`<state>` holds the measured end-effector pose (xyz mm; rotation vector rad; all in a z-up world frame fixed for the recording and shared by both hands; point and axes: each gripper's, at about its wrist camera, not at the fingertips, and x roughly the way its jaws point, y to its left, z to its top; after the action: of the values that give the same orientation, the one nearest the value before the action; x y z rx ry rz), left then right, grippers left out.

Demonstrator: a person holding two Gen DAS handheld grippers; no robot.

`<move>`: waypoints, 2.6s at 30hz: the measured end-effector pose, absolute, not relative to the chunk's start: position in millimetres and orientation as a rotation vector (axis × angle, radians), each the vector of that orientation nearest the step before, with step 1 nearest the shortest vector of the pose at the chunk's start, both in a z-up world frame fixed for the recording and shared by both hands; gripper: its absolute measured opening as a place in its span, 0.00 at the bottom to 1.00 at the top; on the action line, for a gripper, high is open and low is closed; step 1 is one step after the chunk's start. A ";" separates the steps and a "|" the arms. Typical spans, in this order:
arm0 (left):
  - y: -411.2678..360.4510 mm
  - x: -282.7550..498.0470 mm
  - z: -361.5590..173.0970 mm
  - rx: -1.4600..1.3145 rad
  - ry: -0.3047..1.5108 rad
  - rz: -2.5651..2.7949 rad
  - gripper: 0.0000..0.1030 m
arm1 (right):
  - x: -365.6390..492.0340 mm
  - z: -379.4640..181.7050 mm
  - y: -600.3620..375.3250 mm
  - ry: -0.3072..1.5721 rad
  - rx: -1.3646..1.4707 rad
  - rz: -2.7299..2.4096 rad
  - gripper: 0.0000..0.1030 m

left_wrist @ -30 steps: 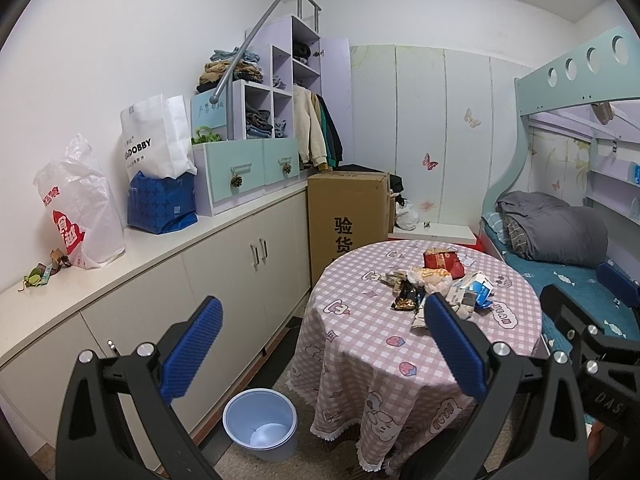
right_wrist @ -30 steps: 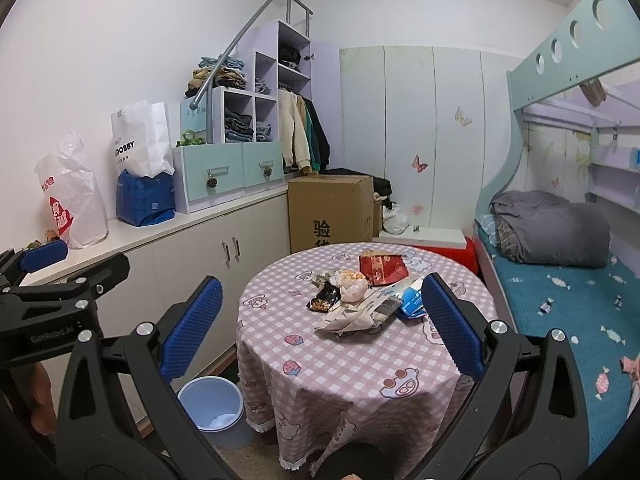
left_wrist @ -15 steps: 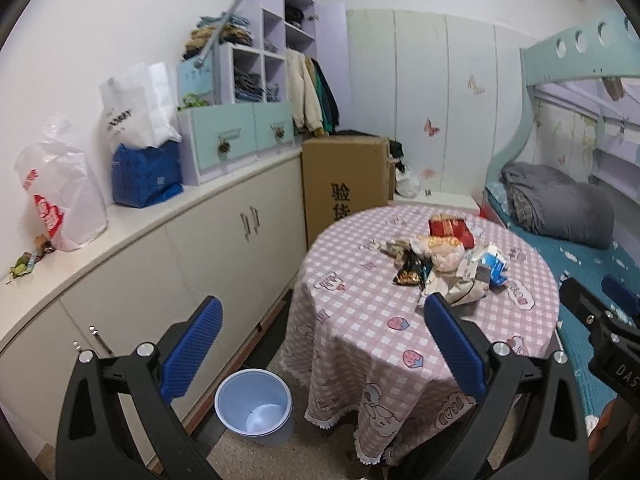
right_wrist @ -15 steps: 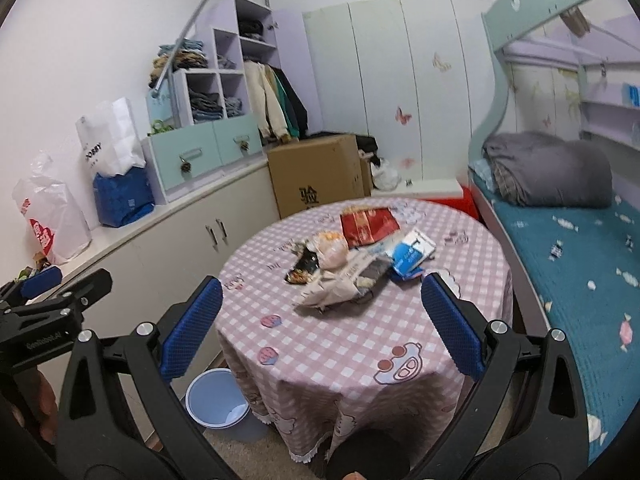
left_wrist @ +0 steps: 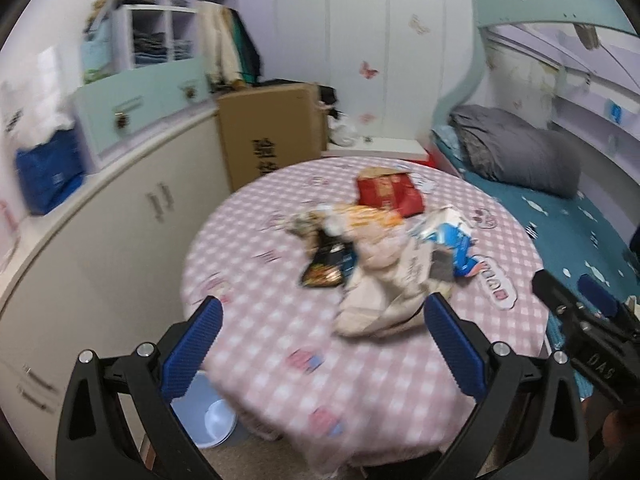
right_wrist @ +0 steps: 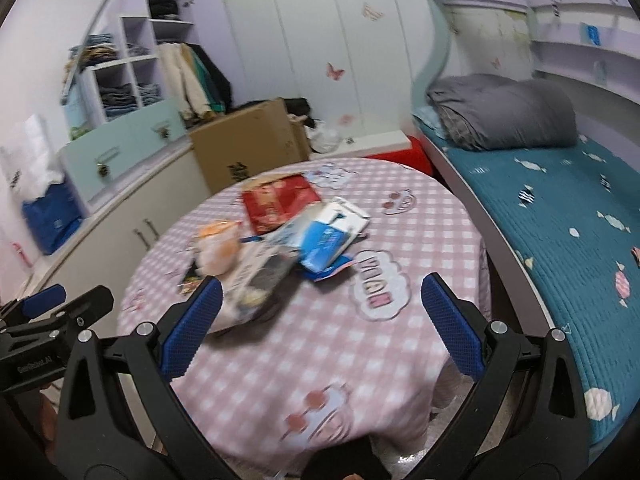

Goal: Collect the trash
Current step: 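Grasp the orange-printed plastic bag with the left tool while the right tool grasps the red paper bag, then carry both bags to the blue wastebasket and open both tools to drop them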

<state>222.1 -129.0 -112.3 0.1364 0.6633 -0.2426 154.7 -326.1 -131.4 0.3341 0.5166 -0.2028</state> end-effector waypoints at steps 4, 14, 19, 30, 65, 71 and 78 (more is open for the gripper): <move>-163.9 263.0 -124.4 0.147 0.690 -0.287 0.96 | 180.1 -144.9 -345.9 0.549 0.359 -0.237 0.95; -194.7 334.3 -148.6 0.151 0.749 -0.288 0.74 | 234.8 -160.2 -368.0 0.603 0.402 -0.212 0.95; -195.1 350.0 -161.8 0.120 0.820 -0.351 0.31 | 253.6 -157.6 -361.9 0.613 0.388 -0.168 0.95; -119.7 324.2 -109.2 -0.102 0.616 -0.355 0.23 | 279.1 -141.9 -338.8 0.621 0.319 -0.075 0.95; -89.5 429.8 -141.6 -0.046 0.683 -0.222 0.23 | 465.3 -163.6 -285.8 0.912 0.136 -0.097 0.53; -78.1 407.3 -124.9 -0.059 0.664 -0.227 0.23 | 442.7 -132.2 -283.2 0.829 0.114 -0.088 0.29; -45.8 370.4 -96.4 -0.091 0.617 -0.208 0.23 | 400.0 -87.9 -270.9 0.714 0.169 -0.007 0.25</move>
<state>370.4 -45.8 -96.4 -0.0911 0.6171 -0.2082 400.0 -270.9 -87.9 0.1691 0.7142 -0.0067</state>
